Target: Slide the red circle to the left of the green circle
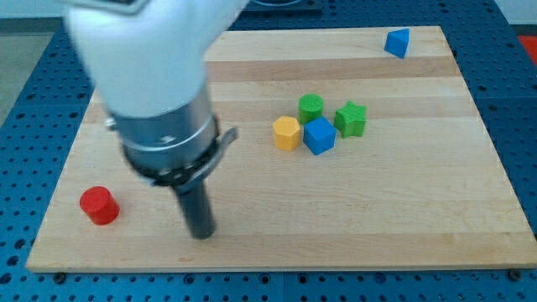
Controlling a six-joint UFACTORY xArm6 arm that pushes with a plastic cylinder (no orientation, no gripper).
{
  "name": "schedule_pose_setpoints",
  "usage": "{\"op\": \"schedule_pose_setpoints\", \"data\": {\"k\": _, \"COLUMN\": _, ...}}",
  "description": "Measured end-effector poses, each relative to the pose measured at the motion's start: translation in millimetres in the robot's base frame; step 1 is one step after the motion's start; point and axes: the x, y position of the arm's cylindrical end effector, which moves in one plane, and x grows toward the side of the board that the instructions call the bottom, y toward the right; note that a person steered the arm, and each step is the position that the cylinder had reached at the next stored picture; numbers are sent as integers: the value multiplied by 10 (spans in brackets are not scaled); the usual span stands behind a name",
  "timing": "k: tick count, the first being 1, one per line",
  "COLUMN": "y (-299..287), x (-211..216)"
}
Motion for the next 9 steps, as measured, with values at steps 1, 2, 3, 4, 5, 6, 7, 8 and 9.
{"op": "schedule_pose_setpoints", "data": {"k": 1, "y": -479, "x": 210}}
{"op": "schedule_pose_setpoints", "data": {"k": 2, "y": -991, "x": 231}}
{"op": "schedule_pose_setpoints", "data": {"k": 3, "y": -1295, "x": 207}}
{"op": "schedule_pose_setpoints", "data": {"k": 4, "y": -1362, "x": 26}}
{"op": "schedule_pose_setpoints", "data": {"k": 5, "y": -1354, "x": -144}}
{"op": "schedule_pose_setpoints", "data": {"k": 6, "y": -1349, "x": -335}}
{"op": "schedule_pose_setpoints", "data": {"k": 7, "y": -1348, "x": -498}}
{"op": "schedule_pose_setpoints", "data": {"k": 8, "y": -1240, "x": -523}}
{"op": "schedule_pose_setpoints", "data": {"k": 9, "y": -1047, "x": -546}}
